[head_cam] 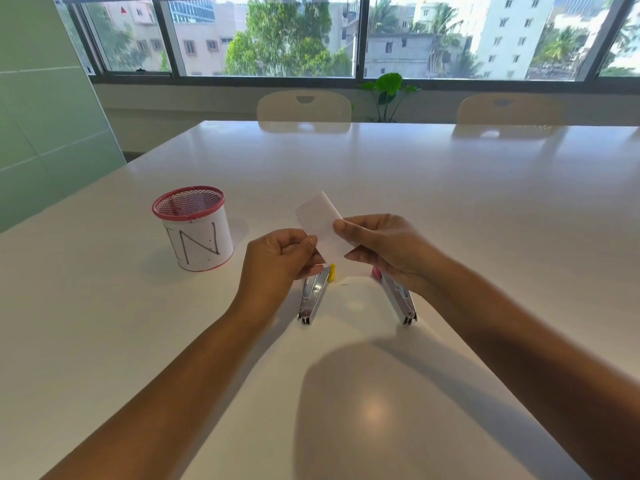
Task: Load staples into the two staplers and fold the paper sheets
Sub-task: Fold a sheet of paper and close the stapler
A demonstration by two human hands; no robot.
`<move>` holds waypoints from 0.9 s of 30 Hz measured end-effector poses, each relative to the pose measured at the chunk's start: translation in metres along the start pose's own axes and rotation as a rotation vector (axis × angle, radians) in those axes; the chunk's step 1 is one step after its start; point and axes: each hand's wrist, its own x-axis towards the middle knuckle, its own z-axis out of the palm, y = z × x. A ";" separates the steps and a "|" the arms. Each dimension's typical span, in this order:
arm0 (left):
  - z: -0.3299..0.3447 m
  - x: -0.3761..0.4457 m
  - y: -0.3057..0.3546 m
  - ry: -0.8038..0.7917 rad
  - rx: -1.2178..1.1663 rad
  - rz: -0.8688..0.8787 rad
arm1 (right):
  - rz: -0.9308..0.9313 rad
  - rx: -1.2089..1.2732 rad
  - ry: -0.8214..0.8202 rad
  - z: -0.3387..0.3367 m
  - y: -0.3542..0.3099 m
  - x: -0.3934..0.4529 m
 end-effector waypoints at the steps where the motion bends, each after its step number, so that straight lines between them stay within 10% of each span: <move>1: 0.001 -0.001 0.000 -0.002 -0.008 0.000 | 0.010 0.033 -0.005 0.000 0.001 0.000; 15: -0.004 0.007 0.001 0.012 -0.066 -0.056 | -0.089 -0.302 0.063 0.000 0.000 -0.001; 27: -0.012 0.002 0.005 -0.093 0.613 0.489 | -0.582 -1.073 0.075 0.015 -0.012 -0.024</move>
